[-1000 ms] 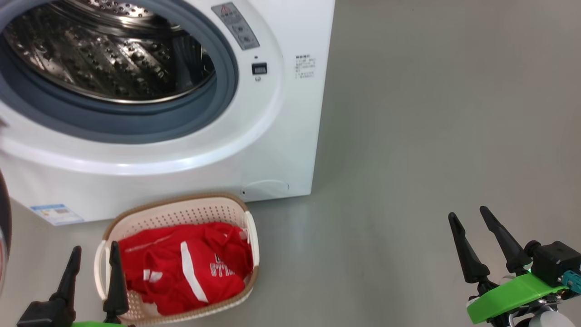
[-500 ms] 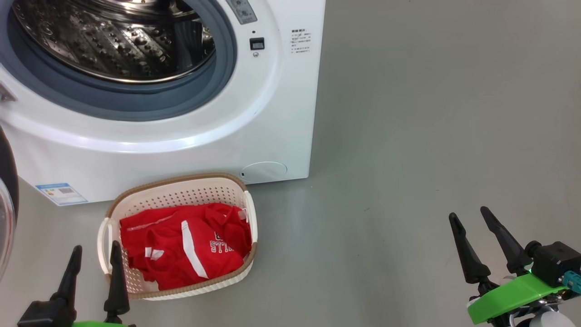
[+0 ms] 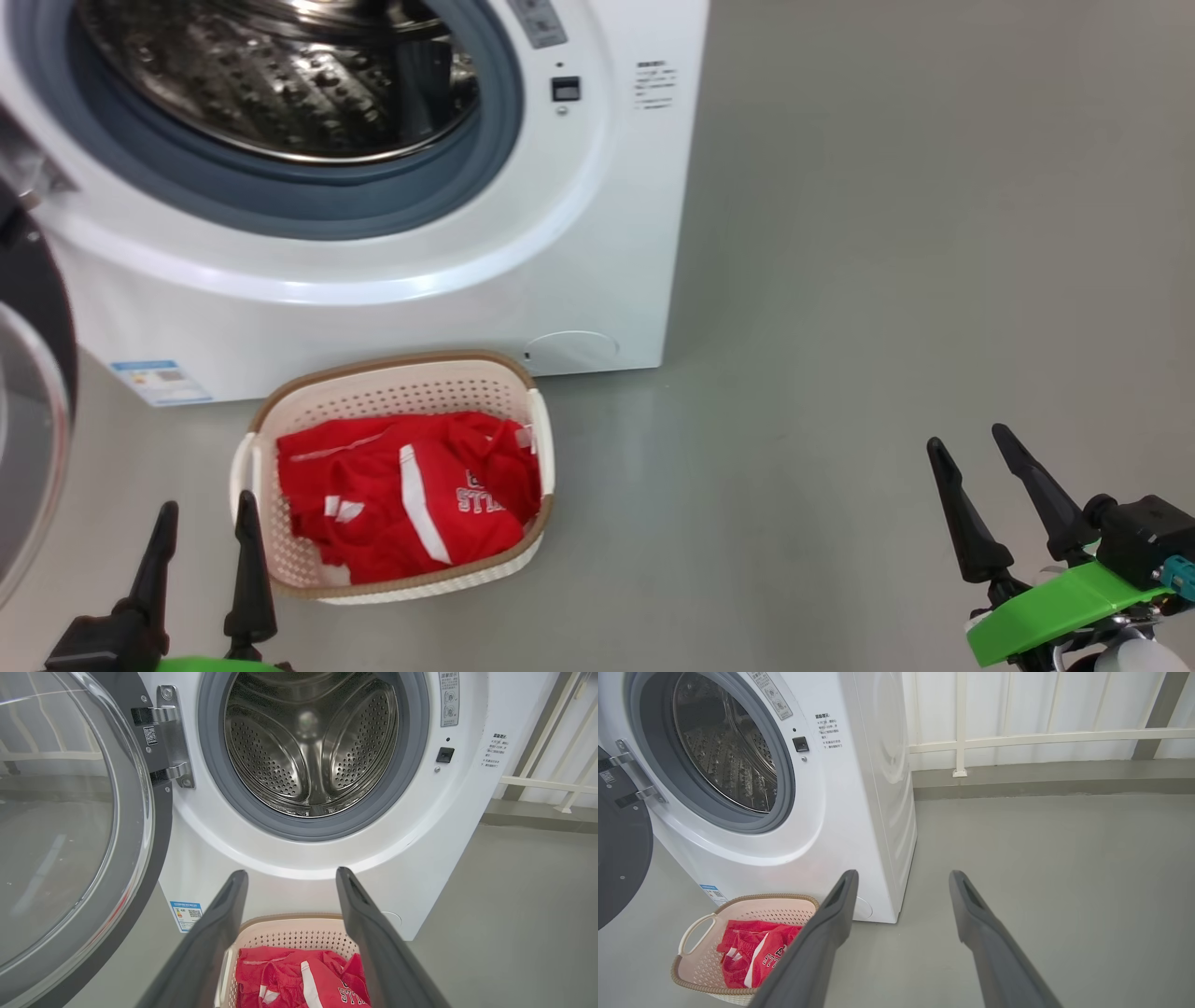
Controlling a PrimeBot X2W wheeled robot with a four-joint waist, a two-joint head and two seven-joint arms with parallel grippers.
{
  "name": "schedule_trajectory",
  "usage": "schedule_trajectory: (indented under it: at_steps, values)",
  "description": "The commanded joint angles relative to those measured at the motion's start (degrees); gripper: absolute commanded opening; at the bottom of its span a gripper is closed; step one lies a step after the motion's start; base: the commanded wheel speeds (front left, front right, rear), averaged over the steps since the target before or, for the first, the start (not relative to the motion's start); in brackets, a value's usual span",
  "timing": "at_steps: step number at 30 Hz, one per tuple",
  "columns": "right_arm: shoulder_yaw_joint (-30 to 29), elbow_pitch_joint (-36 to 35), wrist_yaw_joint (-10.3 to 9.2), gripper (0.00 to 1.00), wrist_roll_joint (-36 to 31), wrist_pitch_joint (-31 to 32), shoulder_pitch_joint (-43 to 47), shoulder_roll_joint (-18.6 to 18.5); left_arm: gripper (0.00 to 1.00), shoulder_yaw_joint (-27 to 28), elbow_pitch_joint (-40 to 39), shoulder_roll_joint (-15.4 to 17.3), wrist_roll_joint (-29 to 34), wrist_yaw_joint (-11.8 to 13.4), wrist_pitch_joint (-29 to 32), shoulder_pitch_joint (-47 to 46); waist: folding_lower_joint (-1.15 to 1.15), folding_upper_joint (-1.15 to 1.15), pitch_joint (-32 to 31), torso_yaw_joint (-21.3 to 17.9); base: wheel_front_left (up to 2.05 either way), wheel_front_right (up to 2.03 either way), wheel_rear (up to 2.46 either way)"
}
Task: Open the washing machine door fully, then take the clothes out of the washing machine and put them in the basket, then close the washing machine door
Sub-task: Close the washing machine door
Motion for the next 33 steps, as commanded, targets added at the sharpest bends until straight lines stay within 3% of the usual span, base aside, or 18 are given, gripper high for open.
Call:
schedule_trajectory:
  at_steps: [1,33]
  values:
    - [1.27,-1.48,0.09,1.0,-1.0,-0.68,0.61,-1.28,1.0,1.4,-1.63,0.82,-0.63,0.93,-0.47,0.25,0.0,0.0,-0.05,1.57,0.0,0.0,0.0]
    - [10.59,0.24,0.09,1.0,-0.11,-0.68,-2.1,-3.29,1.0,-3.15,-3.52,0.82,-6.09,7.41,-0.47,5.83,0.0,0.0,-3.41,23.51,0.0,0.0,0.0]
